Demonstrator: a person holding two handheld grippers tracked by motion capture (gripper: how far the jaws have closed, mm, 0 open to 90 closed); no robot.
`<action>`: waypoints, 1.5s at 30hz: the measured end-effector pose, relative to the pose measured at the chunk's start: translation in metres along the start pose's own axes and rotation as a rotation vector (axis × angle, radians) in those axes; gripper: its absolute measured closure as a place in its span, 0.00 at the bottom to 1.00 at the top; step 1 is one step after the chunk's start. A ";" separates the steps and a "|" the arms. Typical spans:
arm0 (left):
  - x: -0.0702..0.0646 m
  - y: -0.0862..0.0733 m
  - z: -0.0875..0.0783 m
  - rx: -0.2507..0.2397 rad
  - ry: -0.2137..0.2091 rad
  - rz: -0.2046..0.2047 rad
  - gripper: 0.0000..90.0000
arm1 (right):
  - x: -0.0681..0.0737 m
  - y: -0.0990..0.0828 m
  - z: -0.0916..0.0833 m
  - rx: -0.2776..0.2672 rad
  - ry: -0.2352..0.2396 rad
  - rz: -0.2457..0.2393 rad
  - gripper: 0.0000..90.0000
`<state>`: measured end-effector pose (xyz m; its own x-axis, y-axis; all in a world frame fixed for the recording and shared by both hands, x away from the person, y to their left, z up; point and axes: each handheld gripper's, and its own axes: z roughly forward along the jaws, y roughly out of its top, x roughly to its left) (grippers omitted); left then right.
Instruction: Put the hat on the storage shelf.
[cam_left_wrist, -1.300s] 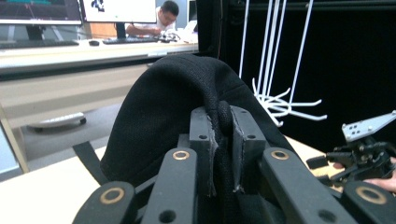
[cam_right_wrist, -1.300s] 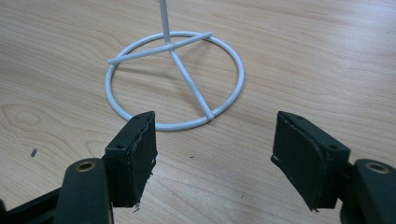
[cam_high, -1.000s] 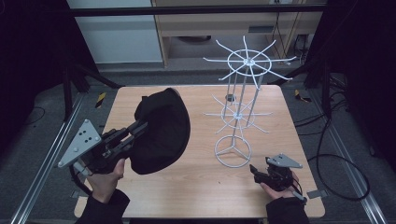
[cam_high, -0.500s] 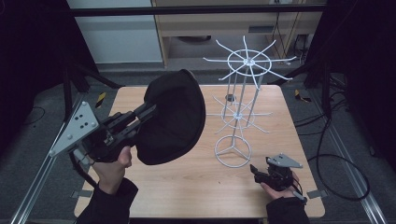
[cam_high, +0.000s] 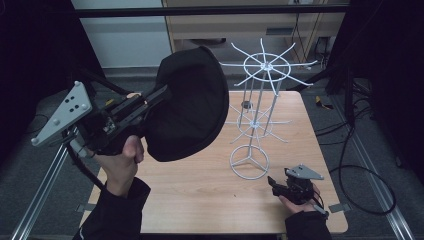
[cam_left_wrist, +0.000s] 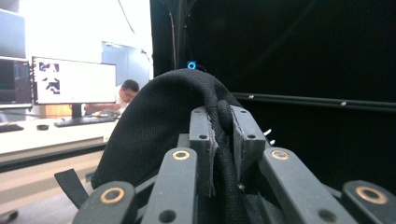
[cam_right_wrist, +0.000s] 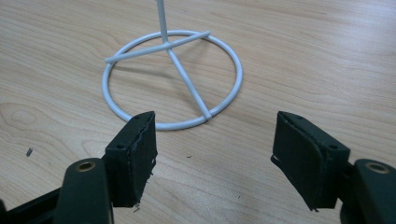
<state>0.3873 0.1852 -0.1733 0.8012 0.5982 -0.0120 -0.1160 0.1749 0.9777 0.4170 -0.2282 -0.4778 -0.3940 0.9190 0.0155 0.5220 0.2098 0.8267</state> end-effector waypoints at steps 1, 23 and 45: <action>-0.001 0.001 0.003 -0.007 -0.004 0.001 0.89 | 0.000 0.000 0.000 0.000 0.000 0.000 0.34; -0.007 -0.029 0.048 0.069 -0.077 -0.051 0.89 | 0.000 -0.001 0.001 0.008 0.007 -0.003 0.34; 0.010 -0.078 0.037 0.219 -0.044 -0.073 0.88 | 0.000 -0.002 0.003 0.019 0.003 -0.003 0.34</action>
<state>0.4257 0.1486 -0.2422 0.8279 0.5550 -0.0803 0.0696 0.0404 0.9968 0.4183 -0.2281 -0.4813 -0.3983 0.9172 0.0146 0.5351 0.2193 0.8158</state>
